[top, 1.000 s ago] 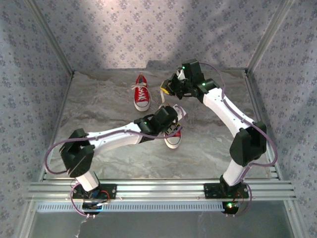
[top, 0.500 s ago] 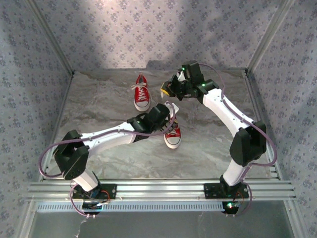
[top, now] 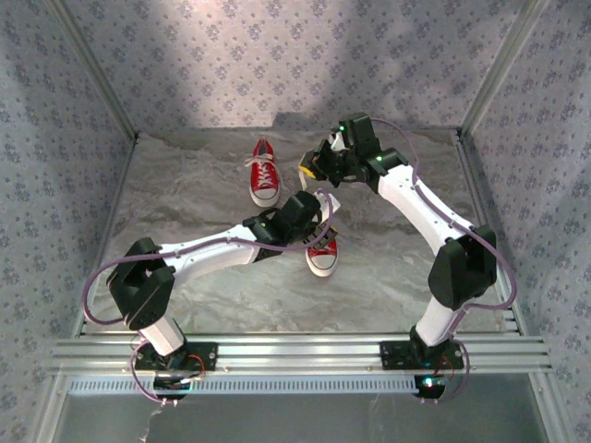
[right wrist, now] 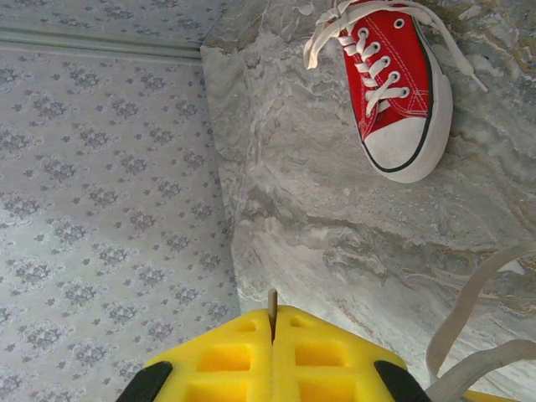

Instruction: Tie the shoes

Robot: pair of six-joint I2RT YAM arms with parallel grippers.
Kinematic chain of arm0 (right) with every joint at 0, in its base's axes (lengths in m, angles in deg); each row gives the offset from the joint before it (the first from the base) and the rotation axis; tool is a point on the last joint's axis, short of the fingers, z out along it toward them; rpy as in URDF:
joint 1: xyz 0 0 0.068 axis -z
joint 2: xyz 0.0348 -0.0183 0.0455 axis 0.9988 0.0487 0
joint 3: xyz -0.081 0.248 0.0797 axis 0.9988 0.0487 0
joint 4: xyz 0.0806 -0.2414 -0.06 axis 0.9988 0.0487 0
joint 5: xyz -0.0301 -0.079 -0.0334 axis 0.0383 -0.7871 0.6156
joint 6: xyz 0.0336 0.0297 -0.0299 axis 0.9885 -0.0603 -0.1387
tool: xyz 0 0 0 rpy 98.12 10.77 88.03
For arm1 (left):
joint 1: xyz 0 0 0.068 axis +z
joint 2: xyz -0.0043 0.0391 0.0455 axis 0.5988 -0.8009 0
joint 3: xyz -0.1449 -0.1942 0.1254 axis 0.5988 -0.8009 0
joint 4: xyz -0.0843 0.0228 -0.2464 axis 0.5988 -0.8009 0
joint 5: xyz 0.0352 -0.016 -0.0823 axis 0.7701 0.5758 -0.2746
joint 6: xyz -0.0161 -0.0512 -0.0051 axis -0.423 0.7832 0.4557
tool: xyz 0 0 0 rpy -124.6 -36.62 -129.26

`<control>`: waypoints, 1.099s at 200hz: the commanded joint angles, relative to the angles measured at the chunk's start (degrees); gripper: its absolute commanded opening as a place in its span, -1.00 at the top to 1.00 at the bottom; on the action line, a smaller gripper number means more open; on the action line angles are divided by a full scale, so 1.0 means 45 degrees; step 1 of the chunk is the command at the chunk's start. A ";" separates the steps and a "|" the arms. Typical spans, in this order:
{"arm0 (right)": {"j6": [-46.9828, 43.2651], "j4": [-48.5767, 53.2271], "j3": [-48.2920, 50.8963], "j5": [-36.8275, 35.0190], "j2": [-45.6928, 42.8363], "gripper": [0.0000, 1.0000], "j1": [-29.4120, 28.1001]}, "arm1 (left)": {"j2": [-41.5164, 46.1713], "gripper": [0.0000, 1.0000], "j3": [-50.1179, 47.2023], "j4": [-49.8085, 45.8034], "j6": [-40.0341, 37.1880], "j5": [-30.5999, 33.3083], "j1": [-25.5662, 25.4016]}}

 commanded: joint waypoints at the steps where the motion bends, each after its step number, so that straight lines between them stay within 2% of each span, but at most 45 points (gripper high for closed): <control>1: -0.0008 -0.0125 -0.0119 0.0466 -0.0421 1.00 -0.0148 | -0.0239 -0.59 0.0389 0.0391 -0.0629 0.0249 0.0015; 118: -0.0087 0.0028 -0.0413 0.0662 -0.0458 1.00 -0.0461 | 0.0528 -0.59 -0.0958 0.2614 -0.1356 -0.0063 0.0035; 146: -0.0024 0.0028 -0.0475 0.0776 -0.0463 1.00 -0.0483 | 0.0805 -0.59 -0.1526 0.3465 -0.1630 -0.0599 0.0019; 177: -0.0019 0.0101 -0.0607 0.0813 -0.0468 1.00 -0.0502 | 0.1112 -0.58 -0.2522 0.4914 -0.2507 -0.0954 0.0015; 220: -0.0075 0.0222 -0.0690 0.0779 -0.0471 1.00 -0.0501 | 0.1214 -0.58 -0.3542 0.6246 -0.4092 -0.0692 -0.0063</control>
